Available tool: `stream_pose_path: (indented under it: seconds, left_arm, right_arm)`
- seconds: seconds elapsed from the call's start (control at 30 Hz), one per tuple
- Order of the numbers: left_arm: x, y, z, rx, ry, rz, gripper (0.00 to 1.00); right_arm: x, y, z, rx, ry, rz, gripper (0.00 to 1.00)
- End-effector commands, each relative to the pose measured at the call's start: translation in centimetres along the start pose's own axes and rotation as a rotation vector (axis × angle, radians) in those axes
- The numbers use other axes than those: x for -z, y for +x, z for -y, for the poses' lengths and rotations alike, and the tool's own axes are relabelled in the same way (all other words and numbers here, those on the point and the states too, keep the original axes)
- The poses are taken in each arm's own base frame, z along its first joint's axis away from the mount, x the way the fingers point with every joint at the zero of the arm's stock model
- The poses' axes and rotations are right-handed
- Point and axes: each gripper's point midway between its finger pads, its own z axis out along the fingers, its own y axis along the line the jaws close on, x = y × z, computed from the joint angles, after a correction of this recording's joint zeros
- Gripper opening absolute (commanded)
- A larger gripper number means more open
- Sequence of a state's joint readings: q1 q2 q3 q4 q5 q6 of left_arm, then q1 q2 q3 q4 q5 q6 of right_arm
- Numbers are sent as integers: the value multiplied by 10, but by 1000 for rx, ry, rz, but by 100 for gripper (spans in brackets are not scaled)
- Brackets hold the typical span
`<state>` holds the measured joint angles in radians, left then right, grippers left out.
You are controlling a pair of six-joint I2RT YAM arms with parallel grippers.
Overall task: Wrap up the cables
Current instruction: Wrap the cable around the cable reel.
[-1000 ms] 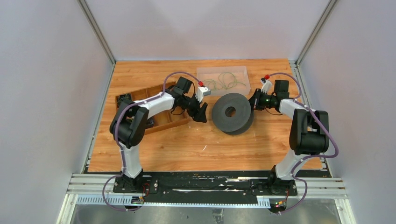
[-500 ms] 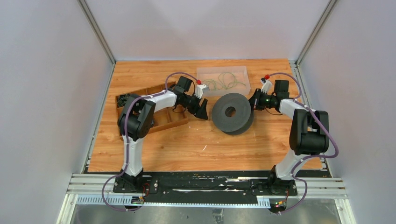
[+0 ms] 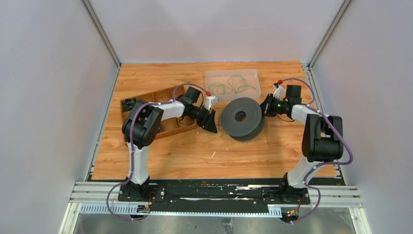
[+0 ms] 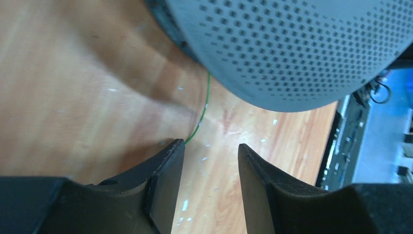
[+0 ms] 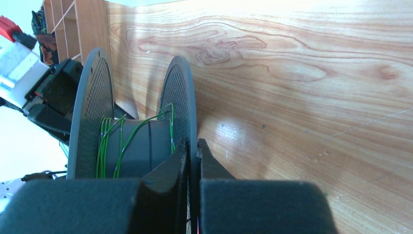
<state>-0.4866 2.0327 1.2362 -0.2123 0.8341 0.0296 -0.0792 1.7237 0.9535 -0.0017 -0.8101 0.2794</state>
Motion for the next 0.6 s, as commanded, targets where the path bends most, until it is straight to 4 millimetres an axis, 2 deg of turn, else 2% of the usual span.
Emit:
stream_pose_path:
  seconds: [0.0,0.13,0.37,0.57]
  left_arm:
    - [-15,52,13,116,39,-132,50]
    - [-24,52,23,120,75,-130,50]
    - [-35,53,39,151,124,-90,50]
    - [-46,49,43,173,117,-47,50]
  right_arm:
    - [-5,17,48,29,192,-9,1]
    - [-5,21,51,36,187,-52,3]
    - [-2,24,54,29,197,-80,13]
    - [-2,28,62,10,237,-111,21]
